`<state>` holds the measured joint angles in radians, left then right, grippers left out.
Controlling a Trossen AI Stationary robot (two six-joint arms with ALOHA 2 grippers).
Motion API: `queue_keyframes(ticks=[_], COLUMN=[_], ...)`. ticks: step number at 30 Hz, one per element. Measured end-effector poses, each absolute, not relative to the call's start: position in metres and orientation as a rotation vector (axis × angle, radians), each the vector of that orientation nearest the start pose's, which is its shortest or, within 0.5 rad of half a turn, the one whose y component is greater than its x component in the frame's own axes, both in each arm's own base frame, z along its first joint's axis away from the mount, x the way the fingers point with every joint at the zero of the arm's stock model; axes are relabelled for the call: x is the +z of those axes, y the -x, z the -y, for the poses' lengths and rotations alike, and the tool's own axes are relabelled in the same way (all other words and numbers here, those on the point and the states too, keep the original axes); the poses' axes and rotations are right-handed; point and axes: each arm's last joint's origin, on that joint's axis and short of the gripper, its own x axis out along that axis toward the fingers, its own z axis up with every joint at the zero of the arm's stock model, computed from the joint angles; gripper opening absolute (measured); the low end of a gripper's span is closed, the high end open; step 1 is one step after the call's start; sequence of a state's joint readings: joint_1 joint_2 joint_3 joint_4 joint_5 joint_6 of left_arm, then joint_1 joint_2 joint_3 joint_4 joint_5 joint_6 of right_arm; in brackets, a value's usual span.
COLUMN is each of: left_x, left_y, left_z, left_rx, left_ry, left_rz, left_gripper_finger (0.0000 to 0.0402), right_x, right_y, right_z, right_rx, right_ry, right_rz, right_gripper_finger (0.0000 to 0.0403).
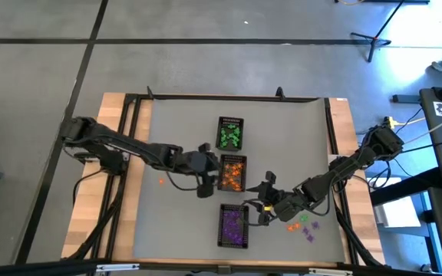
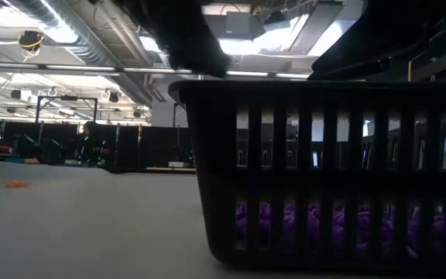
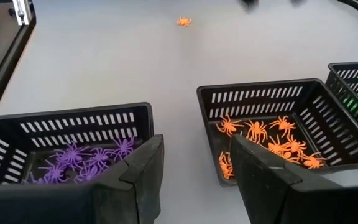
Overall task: Sort Halloween decoration
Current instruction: Put the orange spider toy into the middle black bin
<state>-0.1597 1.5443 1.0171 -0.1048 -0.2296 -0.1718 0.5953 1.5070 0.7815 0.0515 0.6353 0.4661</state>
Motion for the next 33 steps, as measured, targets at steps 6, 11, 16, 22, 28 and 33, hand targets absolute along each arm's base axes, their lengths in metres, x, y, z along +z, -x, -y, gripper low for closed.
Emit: queue_keyframes(ticks=[6,11,16,22,28,33], left_x=[0.280,0.301,0.298,0.259,0.204,0.167], left_y=[-0.274,-0.230,-0.201,-0.180,-0.161,-0.149], left_z=[0.055,0.077,0.101,0.118,0.111,0.101], left_rx=[0.180,0.237,0.265,0.280,0.352,0.419], left_ry=[0.089,0.082,0.098,0.132,0.225,0.284], left_rz=[-0.733,-0.719,-0.768,-0.854,-1.015,-1.065], left_gripper_finger=[0.0158,0.0143,0.0141,0.0141,0.0141,0.0141], right_x=[0.207,0.230,0.228,0.207,0.191,0.190], right_y=[-0.245,-0.223,-0.199,-0.180,-0.175,-0.180], right_z=[-0.155,-0.168,-0.170,-0.142,-0.117,-0.111], right_rx=[-0.145,-0.136,-0.102,-0.001,-0.035,-0.039], right_ry=[-0.061,-0.017,-0.031,-0.155,-0.255,-0.280], right_rz=[-0.492,-0.388,-0.283,-0.141,-0.084,-0.089], right_gripper_finger=[0.0182,0.0182,0.0182,0.0182,0.0182,0.0182])
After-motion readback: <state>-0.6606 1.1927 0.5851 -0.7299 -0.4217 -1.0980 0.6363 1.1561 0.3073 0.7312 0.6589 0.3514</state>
